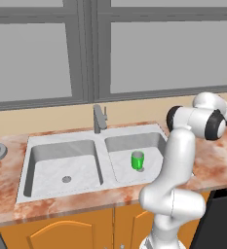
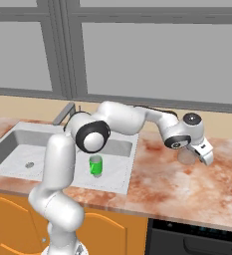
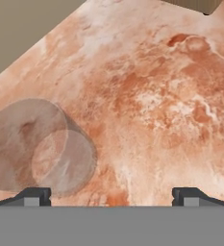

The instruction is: Move any existing items from the left basin to the right basin for drying. Then move the glass cup from the counter to the left basin of the sink for washing.

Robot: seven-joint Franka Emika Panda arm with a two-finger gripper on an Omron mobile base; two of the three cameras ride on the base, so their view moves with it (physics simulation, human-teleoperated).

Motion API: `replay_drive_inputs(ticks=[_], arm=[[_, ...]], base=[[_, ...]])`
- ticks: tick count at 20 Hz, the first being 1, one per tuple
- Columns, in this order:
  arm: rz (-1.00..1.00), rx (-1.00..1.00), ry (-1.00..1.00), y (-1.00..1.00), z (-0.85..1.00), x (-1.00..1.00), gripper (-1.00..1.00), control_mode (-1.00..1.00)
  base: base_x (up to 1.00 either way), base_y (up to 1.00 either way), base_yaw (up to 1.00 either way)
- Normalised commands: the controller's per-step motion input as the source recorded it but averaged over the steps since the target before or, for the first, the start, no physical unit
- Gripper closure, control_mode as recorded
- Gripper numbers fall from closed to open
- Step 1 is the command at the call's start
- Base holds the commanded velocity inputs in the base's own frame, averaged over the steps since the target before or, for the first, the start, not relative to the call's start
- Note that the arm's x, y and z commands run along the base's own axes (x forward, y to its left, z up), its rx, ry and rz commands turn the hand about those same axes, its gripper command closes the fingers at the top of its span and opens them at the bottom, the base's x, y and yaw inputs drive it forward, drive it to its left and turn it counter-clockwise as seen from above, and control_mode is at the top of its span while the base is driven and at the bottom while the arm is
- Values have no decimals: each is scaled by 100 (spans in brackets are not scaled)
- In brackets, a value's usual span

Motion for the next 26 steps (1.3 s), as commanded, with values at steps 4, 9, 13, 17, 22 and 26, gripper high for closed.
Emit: replay_drive_inputs(ticks=[4,9,13,17,22,26], arm=[[0,0,0,0,0,20,-100,-100],[0,0,0,0,-1,20,-100,-100],[0,0,0,-1,-5,16,-100,-100],[0,0,0,0,-7,10,-100,-100],[0,0,0,0,-7,8,-100,-100],[0,0,0,-2,-9,7,-100,-100]], base=[[0,0,0],[0,0,0],[0,0,0],[0,0,0],[0,0,0],[0,0,0]])
